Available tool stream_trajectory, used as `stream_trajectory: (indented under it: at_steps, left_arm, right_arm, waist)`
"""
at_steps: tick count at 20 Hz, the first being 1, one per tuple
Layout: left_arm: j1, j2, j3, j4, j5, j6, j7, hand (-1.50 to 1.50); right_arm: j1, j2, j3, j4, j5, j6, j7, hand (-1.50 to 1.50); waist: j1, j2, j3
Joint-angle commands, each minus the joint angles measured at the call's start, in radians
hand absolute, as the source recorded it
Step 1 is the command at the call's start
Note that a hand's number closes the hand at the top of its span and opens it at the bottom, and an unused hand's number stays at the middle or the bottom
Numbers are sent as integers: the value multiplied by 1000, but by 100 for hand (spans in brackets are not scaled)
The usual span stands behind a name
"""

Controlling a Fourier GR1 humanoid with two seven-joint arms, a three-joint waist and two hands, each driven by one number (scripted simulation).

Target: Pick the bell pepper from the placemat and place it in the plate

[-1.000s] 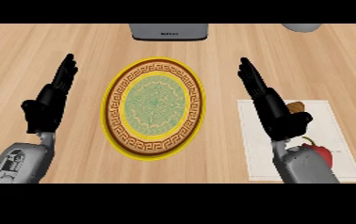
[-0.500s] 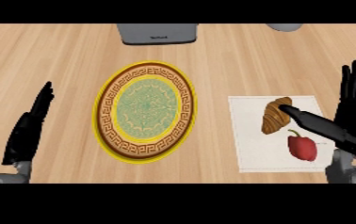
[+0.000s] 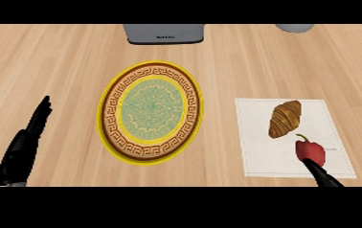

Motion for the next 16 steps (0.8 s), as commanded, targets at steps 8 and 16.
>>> stream_trajectory:
  at_steps: [8, 16]
  left_arm:
    - [42, -15, -9, -12, -26, -11, -40, 0]
    - [-6, -16, 1, -26, -42, -26, -1, 0]
  right_arm:
    - [448, -225, 38, -167, 240, 81, 289, -150]
    - [386, -373, -30, -298, 384, 156, 787, -150]
  waist:
    - [25, 13, -4]
    - [43, 17, -3]
